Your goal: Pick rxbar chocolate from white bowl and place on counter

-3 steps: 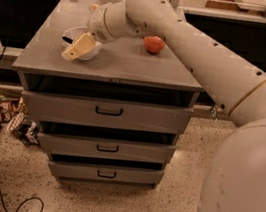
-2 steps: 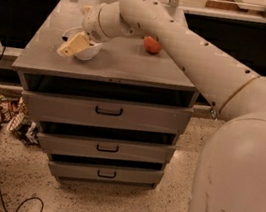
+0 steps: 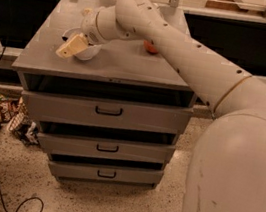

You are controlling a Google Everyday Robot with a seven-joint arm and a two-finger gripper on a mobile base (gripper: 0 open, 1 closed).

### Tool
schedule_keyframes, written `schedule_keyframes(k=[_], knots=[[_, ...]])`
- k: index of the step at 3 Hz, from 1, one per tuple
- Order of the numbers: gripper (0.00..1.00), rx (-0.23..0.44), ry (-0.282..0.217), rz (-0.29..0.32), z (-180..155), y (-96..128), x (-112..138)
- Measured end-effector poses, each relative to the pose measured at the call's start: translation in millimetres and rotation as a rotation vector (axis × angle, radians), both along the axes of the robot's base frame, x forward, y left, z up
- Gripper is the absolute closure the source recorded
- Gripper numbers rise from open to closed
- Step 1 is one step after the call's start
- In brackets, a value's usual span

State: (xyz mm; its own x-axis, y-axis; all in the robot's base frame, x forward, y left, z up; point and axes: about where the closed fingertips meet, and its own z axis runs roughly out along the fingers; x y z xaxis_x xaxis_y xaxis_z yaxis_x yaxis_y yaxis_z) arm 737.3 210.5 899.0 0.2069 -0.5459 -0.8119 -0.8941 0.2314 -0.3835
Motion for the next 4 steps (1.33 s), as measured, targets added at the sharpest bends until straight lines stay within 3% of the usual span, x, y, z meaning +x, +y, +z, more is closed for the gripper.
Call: schedule_keyframes(k=[1, 2, 4], knots=[[0.23, -0.004, 0.007, -0.041, -3, -14, 0], [0.46, -0.015, 0.013, -0.078, -3, -31, -3], [0.73, -0.029, 0.026, -0.104, -4, -42, -5]])
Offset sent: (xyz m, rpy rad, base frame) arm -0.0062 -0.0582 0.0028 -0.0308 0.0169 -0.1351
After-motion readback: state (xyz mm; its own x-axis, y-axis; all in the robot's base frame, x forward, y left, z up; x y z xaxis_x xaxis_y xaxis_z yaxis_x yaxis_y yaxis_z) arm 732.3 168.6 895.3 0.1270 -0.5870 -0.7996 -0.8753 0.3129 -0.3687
